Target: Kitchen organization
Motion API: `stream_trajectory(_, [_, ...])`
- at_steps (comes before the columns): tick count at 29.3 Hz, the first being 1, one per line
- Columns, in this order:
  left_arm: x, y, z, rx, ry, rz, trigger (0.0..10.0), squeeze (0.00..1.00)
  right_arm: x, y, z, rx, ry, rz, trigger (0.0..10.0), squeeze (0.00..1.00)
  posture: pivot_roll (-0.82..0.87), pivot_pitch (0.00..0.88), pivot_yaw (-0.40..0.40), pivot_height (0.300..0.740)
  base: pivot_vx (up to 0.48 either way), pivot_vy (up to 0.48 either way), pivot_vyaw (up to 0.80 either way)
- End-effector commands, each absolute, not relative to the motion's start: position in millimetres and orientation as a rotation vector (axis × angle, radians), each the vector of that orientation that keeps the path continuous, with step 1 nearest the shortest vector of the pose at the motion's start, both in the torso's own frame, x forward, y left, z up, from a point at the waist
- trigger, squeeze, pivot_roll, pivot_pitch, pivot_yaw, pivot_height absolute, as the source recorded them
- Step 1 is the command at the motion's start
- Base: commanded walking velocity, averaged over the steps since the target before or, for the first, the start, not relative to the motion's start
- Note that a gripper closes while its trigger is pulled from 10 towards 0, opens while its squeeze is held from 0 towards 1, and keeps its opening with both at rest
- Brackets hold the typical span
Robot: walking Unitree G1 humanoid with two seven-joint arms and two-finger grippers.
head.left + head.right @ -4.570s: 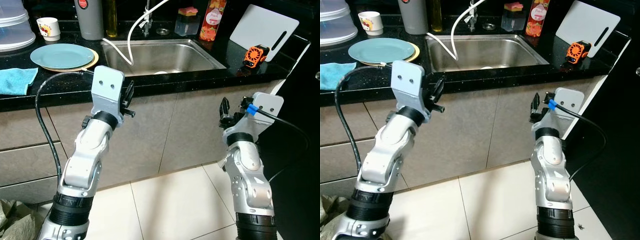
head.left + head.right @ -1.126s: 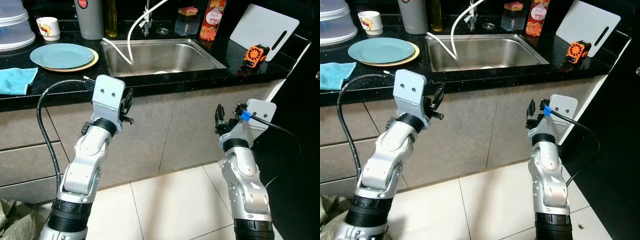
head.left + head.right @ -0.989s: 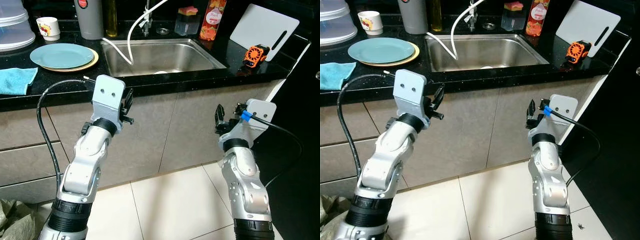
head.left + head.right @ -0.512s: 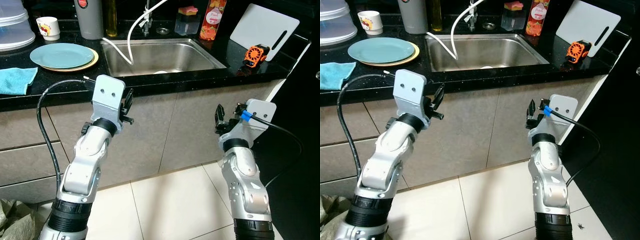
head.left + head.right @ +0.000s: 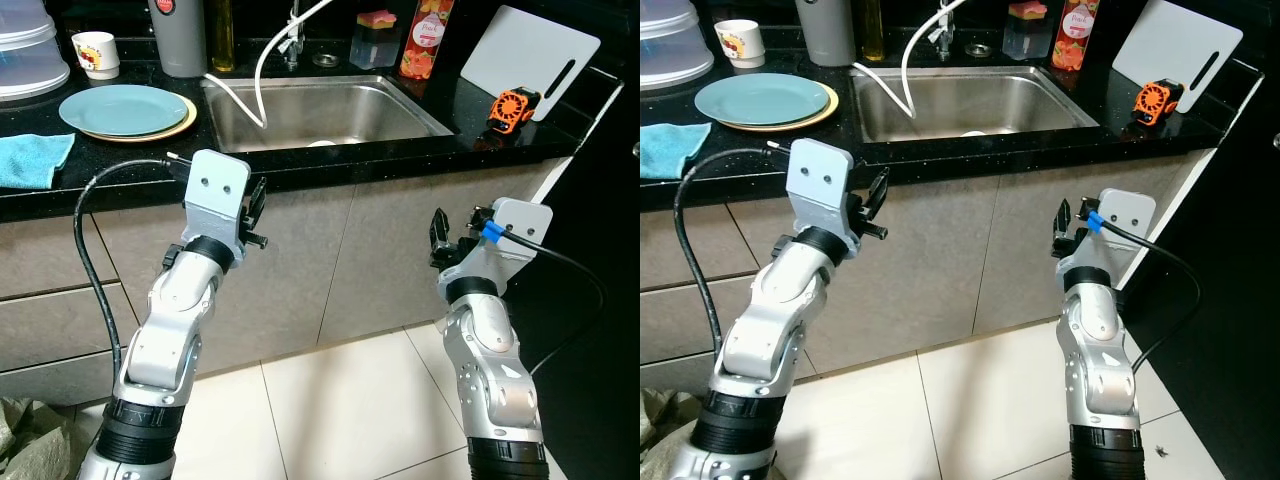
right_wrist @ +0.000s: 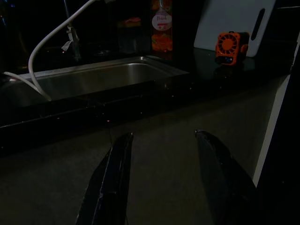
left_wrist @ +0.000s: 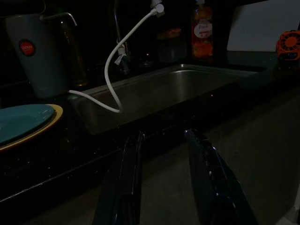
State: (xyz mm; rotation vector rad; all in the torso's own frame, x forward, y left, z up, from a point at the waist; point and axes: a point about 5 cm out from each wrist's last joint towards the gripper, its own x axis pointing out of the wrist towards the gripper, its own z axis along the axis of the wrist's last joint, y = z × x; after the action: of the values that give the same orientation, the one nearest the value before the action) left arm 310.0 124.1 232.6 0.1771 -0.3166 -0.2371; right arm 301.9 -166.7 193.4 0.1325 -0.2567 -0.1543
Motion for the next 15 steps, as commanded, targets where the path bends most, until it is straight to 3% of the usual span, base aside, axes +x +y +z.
stream_trajectory(1, [308.5,121.1,231.5,0.186,-0.317,-0.250,10.0,0.00,301.6,-168.3,188.2,0.133,-0.233,-0.160,10.0,0.00,0.19,0.042,-0.047,0.740,0.000,0.000,0.00])
stream_trajectory(15, [308.5,120.4,231.6,0.186,-0.321,-0.251,10.0,0.00,303.1,-168.1,189.3,0.130,-0.236,-0.155,10.0,0.00,0.19,0.033,-0.049,0.740,0.000,0.000,0.00])
